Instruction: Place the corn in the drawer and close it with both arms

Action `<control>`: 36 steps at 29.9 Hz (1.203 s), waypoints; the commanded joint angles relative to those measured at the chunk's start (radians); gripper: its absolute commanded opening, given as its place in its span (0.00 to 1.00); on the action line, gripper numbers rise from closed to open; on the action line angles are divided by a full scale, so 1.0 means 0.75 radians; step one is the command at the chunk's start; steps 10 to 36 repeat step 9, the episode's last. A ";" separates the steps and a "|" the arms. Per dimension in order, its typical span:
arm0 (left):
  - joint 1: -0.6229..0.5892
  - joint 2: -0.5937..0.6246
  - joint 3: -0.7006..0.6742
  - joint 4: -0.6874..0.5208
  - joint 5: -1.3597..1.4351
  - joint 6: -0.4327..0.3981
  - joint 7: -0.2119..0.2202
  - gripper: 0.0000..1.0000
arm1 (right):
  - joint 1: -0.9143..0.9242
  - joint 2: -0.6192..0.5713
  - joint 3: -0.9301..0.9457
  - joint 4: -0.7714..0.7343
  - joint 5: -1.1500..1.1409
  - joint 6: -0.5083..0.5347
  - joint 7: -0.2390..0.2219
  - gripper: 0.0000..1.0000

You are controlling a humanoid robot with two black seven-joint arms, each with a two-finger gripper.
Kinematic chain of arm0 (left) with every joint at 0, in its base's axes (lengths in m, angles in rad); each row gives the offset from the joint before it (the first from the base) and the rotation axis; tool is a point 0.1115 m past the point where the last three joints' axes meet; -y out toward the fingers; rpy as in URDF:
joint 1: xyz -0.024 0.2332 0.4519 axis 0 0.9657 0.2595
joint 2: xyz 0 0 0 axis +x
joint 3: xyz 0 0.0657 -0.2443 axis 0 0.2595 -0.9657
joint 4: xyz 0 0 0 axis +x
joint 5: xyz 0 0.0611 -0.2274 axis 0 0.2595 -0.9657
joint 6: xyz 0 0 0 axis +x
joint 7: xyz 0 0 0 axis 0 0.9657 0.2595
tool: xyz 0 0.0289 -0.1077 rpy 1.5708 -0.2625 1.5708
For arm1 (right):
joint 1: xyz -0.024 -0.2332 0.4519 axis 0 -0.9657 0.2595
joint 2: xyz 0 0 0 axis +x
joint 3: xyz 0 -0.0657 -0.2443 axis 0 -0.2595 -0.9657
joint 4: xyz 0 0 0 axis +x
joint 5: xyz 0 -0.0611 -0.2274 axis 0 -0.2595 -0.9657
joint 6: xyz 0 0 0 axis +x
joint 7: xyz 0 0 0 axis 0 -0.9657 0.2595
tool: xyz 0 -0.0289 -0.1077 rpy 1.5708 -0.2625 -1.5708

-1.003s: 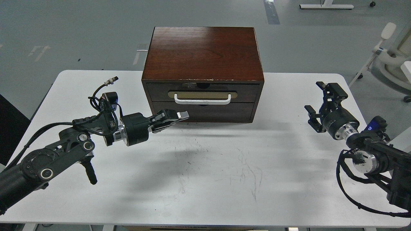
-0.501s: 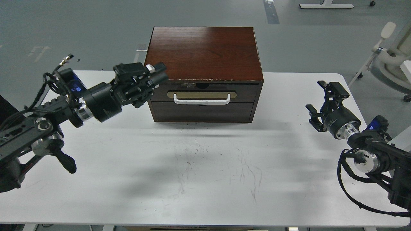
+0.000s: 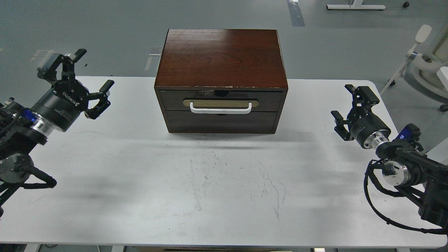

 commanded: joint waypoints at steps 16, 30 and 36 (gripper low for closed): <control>0.073 -0.126 0.026 0.093 0.059 0.026 0.003 1.00 | 0.008 0.029 0.000 0.013 0.000 0.004 0.000 1.00; 0.073 -0.126 0.026 0.093 0.059 0.026 0.003 1.00 | 0.008 0.029 0.000 0.013 0.000 0.004 0.000 1.00; 0.073 -0.126 0.026 0.093 0.059 0.026 0.003 1.00 | 0.008 0.029 0.000 0.013 0.000 0.004 0.000 1.00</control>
